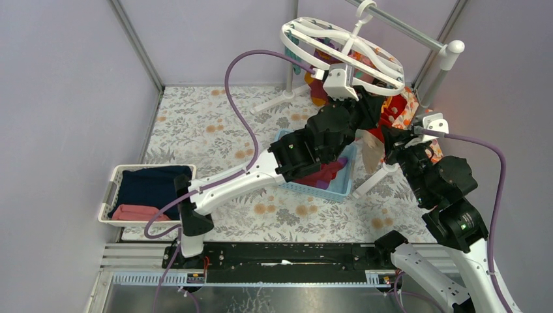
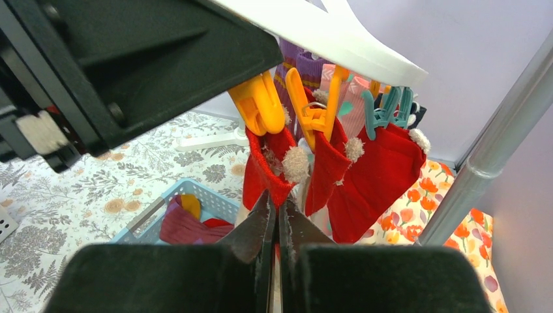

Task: Clip the socks to the hanger
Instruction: Clamp the sock onto the hanger.

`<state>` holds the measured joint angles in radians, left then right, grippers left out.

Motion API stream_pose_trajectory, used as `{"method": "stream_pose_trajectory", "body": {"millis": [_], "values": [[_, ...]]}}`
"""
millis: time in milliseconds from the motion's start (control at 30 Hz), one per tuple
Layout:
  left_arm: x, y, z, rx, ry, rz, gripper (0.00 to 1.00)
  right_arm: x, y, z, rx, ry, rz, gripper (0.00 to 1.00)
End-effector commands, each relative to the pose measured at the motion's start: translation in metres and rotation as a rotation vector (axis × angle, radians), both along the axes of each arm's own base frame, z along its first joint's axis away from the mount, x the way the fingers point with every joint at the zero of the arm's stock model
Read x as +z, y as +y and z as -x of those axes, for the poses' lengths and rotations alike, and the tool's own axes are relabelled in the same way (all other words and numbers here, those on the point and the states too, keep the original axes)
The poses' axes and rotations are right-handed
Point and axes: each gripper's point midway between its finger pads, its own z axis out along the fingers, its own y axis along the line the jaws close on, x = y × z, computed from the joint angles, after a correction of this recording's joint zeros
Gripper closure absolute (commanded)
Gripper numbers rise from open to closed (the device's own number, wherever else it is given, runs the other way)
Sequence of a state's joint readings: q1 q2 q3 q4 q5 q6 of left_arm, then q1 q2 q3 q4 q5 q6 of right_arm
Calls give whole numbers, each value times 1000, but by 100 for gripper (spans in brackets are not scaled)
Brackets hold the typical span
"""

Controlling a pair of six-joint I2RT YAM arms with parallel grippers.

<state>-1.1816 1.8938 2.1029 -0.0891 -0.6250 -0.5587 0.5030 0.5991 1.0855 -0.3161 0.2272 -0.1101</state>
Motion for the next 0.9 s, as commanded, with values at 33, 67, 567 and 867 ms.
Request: {"method": "stream_pose_trajectory", "body": {"millis": [33, 67, 567, 867], "values": [[21, 21, -2, 28, -15, 30, 88, 30, 3, 6, 33, -89, -24, 100], [19, 20, -2, 26, -13, 28, 88, 29, 5, 6, 41, -86, -19, 100], [15, 18, -1, 15, 0, 26, 88, 31, -3, 4, -2, -95, -21, 100], [17, 23, -1, 25, -4, 22, 88, 27, -6, 2, -26, -80, -10, 100]]}}
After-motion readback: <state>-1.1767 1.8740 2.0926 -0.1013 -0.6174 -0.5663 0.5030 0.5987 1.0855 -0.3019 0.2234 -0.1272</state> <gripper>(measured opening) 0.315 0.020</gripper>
